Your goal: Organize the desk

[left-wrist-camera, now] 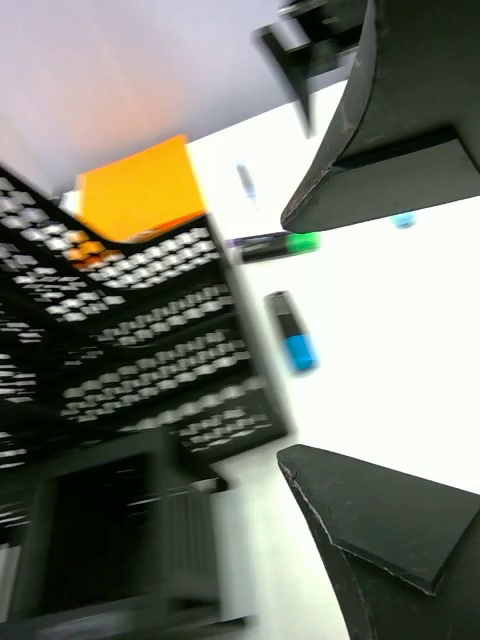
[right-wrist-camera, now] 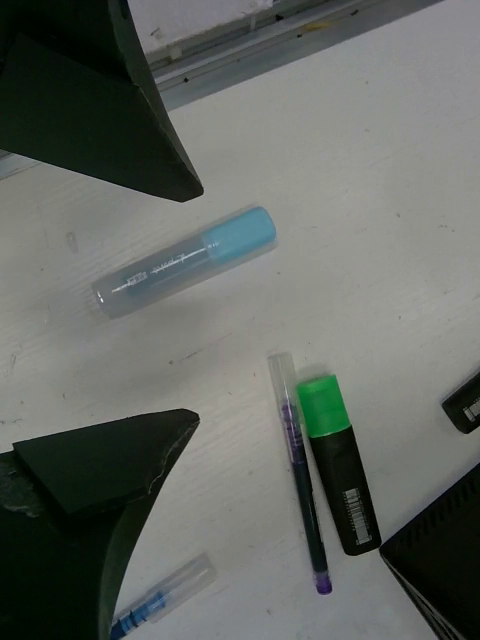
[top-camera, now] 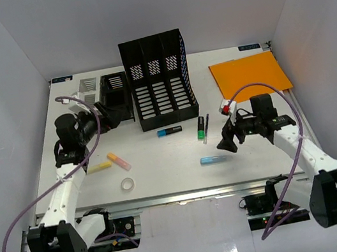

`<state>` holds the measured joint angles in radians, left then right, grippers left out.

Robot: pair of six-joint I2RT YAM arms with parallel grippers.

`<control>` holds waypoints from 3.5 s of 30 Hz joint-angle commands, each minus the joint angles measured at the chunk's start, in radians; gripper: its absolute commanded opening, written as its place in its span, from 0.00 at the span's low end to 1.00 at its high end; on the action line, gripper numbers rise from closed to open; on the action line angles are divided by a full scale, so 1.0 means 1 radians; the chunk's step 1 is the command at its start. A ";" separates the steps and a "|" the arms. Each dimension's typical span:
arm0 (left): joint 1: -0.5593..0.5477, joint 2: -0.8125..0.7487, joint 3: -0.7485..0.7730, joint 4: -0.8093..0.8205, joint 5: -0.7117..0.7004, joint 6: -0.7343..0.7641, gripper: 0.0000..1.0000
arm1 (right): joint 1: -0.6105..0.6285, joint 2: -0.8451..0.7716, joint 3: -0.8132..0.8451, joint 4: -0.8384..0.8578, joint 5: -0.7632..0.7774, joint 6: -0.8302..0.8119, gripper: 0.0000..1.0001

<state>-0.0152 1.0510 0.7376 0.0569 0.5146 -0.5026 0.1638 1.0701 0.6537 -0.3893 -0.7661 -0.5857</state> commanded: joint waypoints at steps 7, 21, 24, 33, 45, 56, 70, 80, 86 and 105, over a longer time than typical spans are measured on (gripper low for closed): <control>0.004 -0.304 -0.213 -0.299 -0.170 -0.238 0.87 | 0.491 0.320 0.362 -0.175 0.337 -0.081 0.90; 0.004 -0.231 -0.222 -0.396 -0.039 -0.155 0.85 | 0.537 0.273 0.239 -0.270 0.502 -0.267 0.92; 0.004 -0.286 -0.300 -0.216 0.152 -0.195 0.90 | 0.528 0.169 0.100 -0.245 0.509 -0.370 0.90; -0.070 -0.333 -0.456 0.029 0.245 -0.525 0.93 | 0.403 0.067 -0.073 -0.142 0.400 -0.527 0.92; -0.393 -0.272 -0.503 0.160 -0.056 -0.744 0.88 | 0.381 0.249 -0.005 -0.115 0.346 -0.533 0.83; -0.677 -0.009 -0.444 0.216 -0.343 -0.971 0.79 | 0.358 0.288 -0.011 -0.098 0.311 -0.494 0.31; -0.867 0.441 -0.171 0.335 -0.462 -1.103 0.73 | 0.239 0.244 0.110 -0.095 0.045 -0.218 0.08; -0.909 0.635 -0.036 0.469 -0.467 -1.117 0.71 | 0.174 0.235 0.089 -0.049 -0.061 -0.122 0.08; -0.935 0.707 -0.021 0.572 -0.420 -1.112 0.51 | 0.146 0.253 0.089 -0.049 -0.099 -0.115 0.08; -0.971 0.572 0.101 0.245 -0.583 -0.791 0.00 | 0.116 0.234 0.100 -0.097 -0.123 -0.147 0.75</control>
<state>-0.9695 1.7392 0.7753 0.4886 0.0359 -1.4563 0.2920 1.3348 0.7363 -0.4684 -0.8458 -0.7077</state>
